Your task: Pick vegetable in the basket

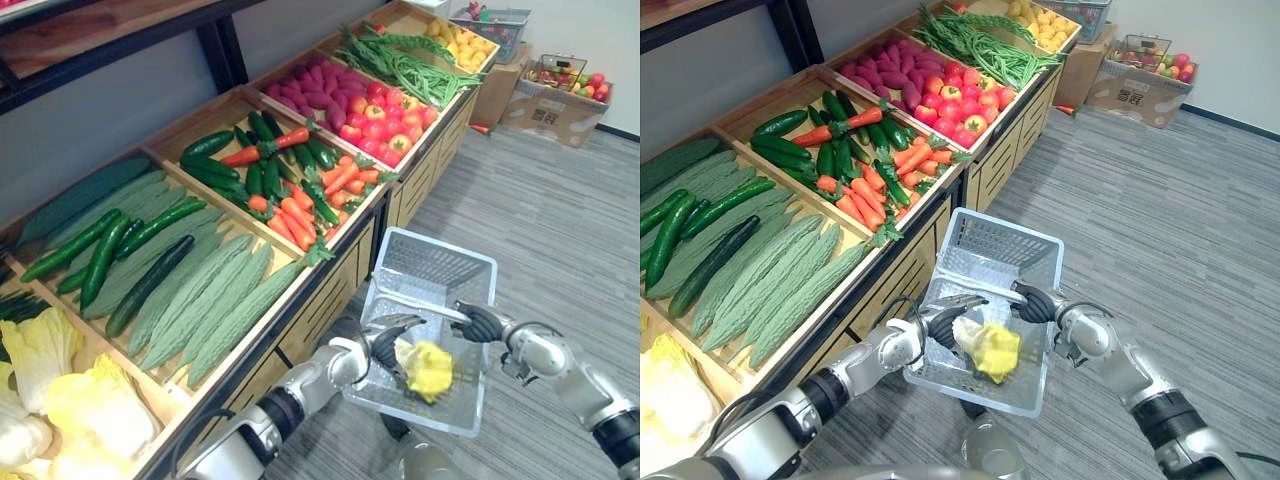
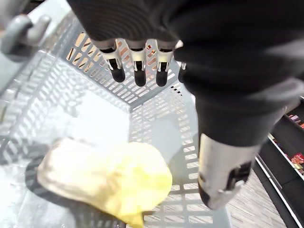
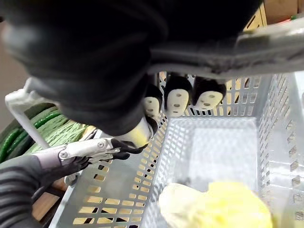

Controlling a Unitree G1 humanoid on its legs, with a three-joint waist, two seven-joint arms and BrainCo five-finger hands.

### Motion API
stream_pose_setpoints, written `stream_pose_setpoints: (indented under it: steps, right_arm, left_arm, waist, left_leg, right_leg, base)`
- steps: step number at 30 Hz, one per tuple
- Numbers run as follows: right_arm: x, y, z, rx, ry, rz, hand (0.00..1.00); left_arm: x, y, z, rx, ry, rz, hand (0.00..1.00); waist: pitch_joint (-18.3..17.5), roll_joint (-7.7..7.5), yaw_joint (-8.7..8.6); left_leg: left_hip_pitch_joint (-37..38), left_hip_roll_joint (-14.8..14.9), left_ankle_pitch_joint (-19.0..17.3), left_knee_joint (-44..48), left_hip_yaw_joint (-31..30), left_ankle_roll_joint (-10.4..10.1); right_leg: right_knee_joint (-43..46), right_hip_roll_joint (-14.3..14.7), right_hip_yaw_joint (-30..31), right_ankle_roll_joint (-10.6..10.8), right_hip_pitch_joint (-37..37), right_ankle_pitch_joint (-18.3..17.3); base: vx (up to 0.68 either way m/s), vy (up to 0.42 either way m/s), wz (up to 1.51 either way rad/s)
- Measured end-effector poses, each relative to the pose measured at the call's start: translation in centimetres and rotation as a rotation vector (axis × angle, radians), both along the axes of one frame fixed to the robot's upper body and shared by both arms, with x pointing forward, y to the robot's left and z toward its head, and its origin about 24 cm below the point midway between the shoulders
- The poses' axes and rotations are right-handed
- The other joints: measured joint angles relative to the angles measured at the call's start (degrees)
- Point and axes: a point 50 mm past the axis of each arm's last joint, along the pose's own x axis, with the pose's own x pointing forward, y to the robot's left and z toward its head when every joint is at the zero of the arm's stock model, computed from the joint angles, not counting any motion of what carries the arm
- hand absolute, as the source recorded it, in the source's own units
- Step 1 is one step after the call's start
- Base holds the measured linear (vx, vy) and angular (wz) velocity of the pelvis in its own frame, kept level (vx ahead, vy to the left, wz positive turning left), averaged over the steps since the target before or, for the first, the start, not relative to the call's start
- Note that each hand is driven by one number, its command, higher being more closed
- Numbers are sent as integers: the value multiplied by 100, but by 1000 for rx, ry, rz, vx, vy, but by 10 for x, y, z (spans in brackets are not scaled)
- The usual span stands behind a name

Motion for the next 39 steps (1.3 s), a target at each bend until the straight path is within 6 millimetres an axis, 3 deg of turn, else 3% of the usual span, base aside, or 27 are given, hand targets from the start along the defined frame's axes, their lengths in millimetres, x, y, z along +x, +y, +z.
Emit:
stream_pose_setpoints:
  steps: [6, 11, 13, 16, 20, 22, 25, 27, 28, 29, 31, 32, 34, 39]
  right_arm:
    - [-1, -2, -1, 1, 4, -9, 100]
    - [-3, -25, -7, 20, 1, -156, 100]
    - [-3, -44, -9, 12, -25, -269, 100]
    - [-7, -75, -20, 44, -27, -474, 100]
    - [-25, -106, -45, 63, 37, -701, 100]
    - [-45, -123, -61, 74, 84, -835, 100]
    - [-89, -142, -94, 120, 192, -1064, 100]
    - [-104, -144, -104, 131, 231, -1123, 100]
    - [-118, -144, -116, 152, 277, -1181, 100]
    - [-120, -144, -118, 156, 284, -1195, 100]
    - [-140, -141, -136, 201, 356, -1290, 100]
    - [-145, -139, -140, 219, 371, -1318, 100]
    - [-165, -135, -154, 270, 429, -1426, 100]
    - [-196, -133, -168, 273, 510, -1547, 100]
  left_arm:
    - [-6, -7, 2, 19, -1, -68, 0]
    - [-30, -33, 49, -149, -91, -270, 0]
    - [-54, -44, 75, -268, -90, -423, 0]
    - [-81, -45, 102, -409, -53, -560, 0]
    - [-94, -33, 126, -554, -13, -607, 0]
    - [-96, -25, 132, -614, -1, -585, 0]
    - [-94, 4, 150, -751, -34, -462, 0]
    - [-89, 20, 158, -795, -84, -378, 0]
    - [-81, 41, 162, -844, -132, -252, 0]
    - [-79, 46, 163, -852, -147, -222, 0]
    - [-66, 84, 169, -901, -288, 24, 0]
    - [-64, 93, 170, -914, -324, 84, 0]
    - [-56, 131, 164, -942, -447, 356, 0]
    - [-58, 191, 131, -935, -562, 860, 0]
  waist:
    - [0, -2, 9]
    - [-6, -28, 129]
    - [-13, -47, 257]
    - [-32, -89, 394]
    - [-175, -184, 507]
    - [-200, -191, 598]
    - [-274, -221, 812]
    - [-315, -236, 880]
    - [-433, -291, 892]
    - [-455, -266, 898]
    - [-510, -381, 908]
    - [-532, -402, 911]
    - [-570, -470, 933]
    - [-608, -456, 1054]
  left_leg:
    - [-35, 4, 6, 1, -128, 10]
    - [-197, 20, 39, -1, -585, 66]
    - [-264, 12, 57, -3, -805, 99]
    - [-390, -31, 52, -4, -1142, 125]
    - [-642, -166, 144, -122, -1592, 276]
    - [-715, -219, 273, -239, -1833, 342]
    - [-902, -455, 511, -534, -2518, 485]
    - [-934, -593, 629, -722, -2762, 517]
    - [-1029, -741, 761, -908, -3039, 568]
    - [-1029, -776, 801, -950, -3094, 583]
    - [-1098, -1028, 1077, -1315, -3523, 643]
    - [-1145, -1094, 1163, -1405, -3653, 639]
    - [-1219, -1291, 1529, -1808, -4118, 666]
    - [-1205, -1376, 1985, -2297, -4708, 745]
  right_leg:
    - [0, -55, -130, 0, 42, 0]
    - [0, -215, -598, -2, 200, -2]
    - [108, -285, -852, -2, 229, -3]
    - [187, -421, -1201, -9, 300, -9]
    - [279, -692, -1724, -23, 313, -73]
    - [308, -829, -2070, -23, 412, -73]
    - [325, -1089, -2710, -24, 611, -73]
    - [292, -1208, -2953, -30, 699, -77]
    - [195, -1314, -3185, -39, 777, -82]
    - [164, -1333, -3232, -42, 813, -84]
    - [-64, -1465, -3600, -80, 1011, -167]
    - [-112, -1507, -3688, -73, 1041, -211]
    - [-216, -1590, -4069, -1, 1118, -306]
    - [-288, -1533, -4587, -54, 1325, -354]
  base:
    - [-17, 8, 10]
    - [-40, -2, 45]
    - [-62, 3, 50]
    - [-92, 14, 55]
    - [-71, 9, 76]
    - [-27, 5, 92]
    - [-30, 18, 102]
    - [-10, 33, 93]
    - [-1, 32, 82]
    - [20, 15, 91]
    - [20, -7, 88]
    - [7, -19, 101]
    - [41, -46, 96]
    - [8, -16, 63]
